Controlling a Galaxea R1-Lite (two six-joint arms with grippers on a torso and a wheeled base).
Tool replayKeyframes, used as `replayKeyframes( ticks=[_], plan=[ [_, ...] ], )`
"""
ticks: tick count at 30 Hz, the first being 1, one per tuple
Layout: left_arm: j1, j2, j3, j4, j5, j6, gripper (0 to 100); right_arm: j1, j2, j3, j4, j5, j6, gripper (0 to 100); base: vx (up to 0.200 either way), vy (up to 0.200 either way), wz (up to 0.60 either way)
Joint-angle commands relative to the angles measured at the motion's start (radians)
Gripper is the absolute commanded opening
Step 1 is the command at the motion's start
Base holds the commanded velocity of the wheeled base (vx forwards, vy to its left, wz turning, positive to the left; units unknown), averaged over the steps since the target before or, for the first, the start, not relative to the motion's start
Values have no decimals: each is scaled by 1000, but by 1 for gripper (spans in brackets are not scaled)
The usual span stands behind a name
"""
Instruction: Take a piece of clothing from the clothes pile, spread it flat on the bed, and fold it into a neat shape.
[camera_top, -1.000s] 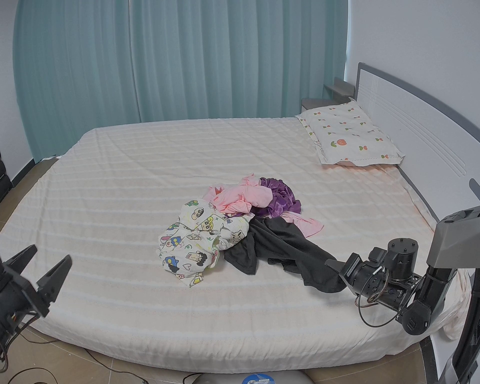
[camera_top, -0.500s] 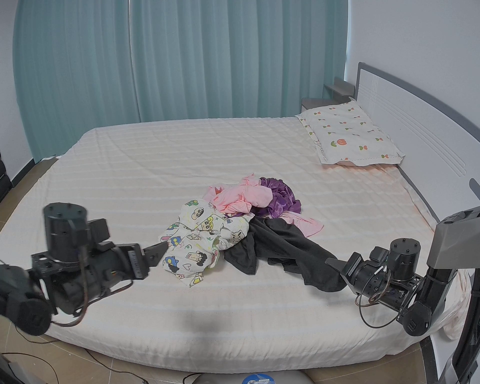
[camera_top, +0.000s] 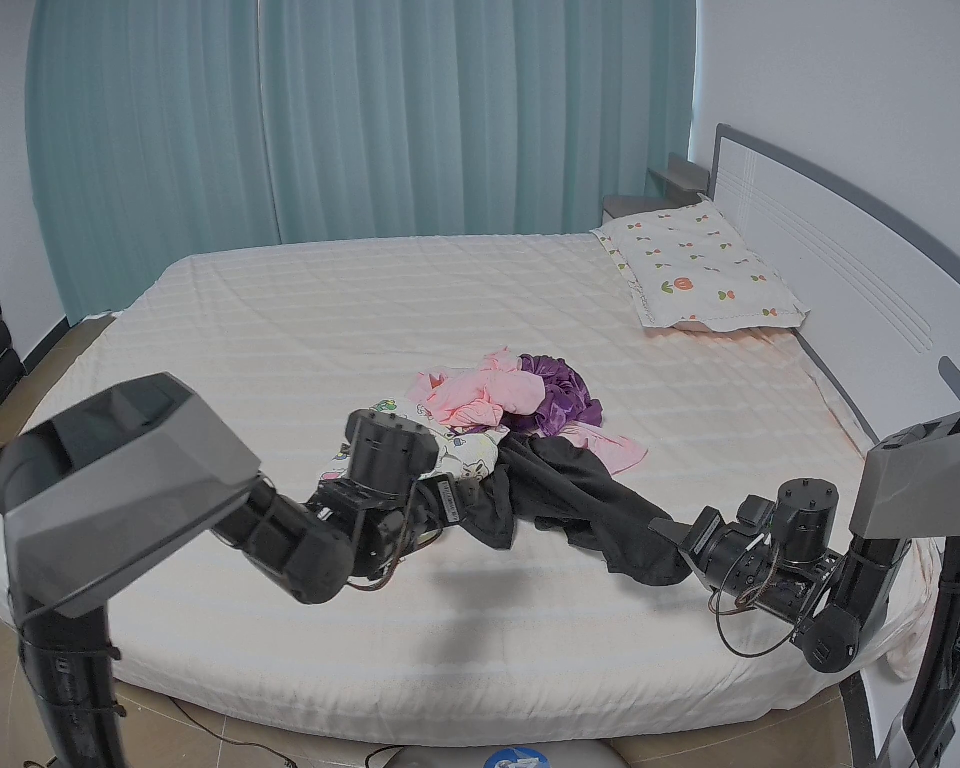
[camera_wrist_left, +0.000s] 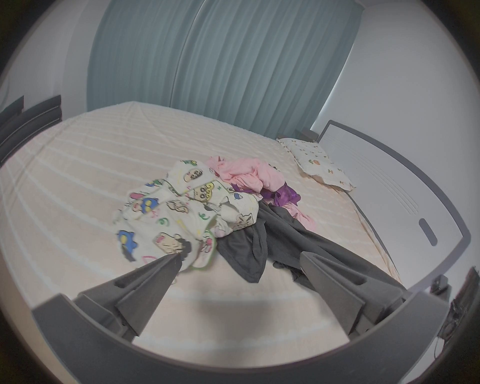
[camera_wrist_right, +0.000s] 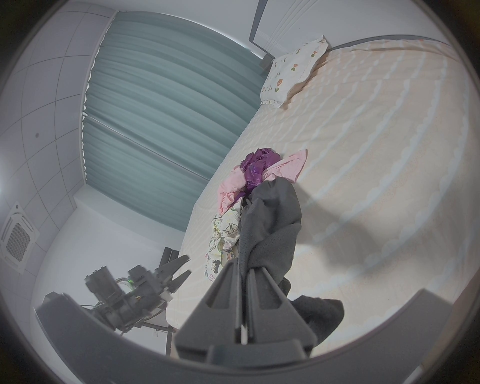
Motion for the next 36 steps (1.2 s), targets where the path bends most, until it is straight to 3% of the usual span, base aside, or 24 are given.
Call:
replayKeyframes(
  ticks=[1, 6, 10, 12, 16, 22, 33, 34, 36],
  plan=[
    [-18, 218, -227, 115, 1, -52, 100, 0, 31, -14, -14, -4, -1, 0, 0, 0, 0],
    [-21, 287, -398, 233, 1, -89, 100, 0, 25, -14, -14, -8, -1, 0, 0, 0, 0],
    [-21, 310, -439, 268, -9, -89, 100, -1, 25, -14, -14, -10, -1, 0, 0, 0, 0],
    [-20, 358, -517, 320, -56, -98, 100, -1, 30, -5, -14, -11, 0, 0, 0, 0, 0],
    [-24, 424, -605, 388, -62, -96, 100, 0, 24, -3, -14, -21, -1, 0, 0, 0, 0],
    [-3, 487, -744, 416, -62, -96, 100, 5, 25, -2, -14, -39, 0, 0, 0, 0, 0],
    [12, 533, -846, 471, -55, -113, 100, 3, 50, -9, -14, -39, 0, 0, 0, 0, 0],
    [12, 537, -862, 489, -55, -122, 0, 3, 50, -9, -14, -39, 0, 0, 0, 0, 0],
    [14, 545, -884, 514, -53, -144, 0, 3, 51, -9, -14, -39, 0, 0, 0, 0, 0]
  ],
)
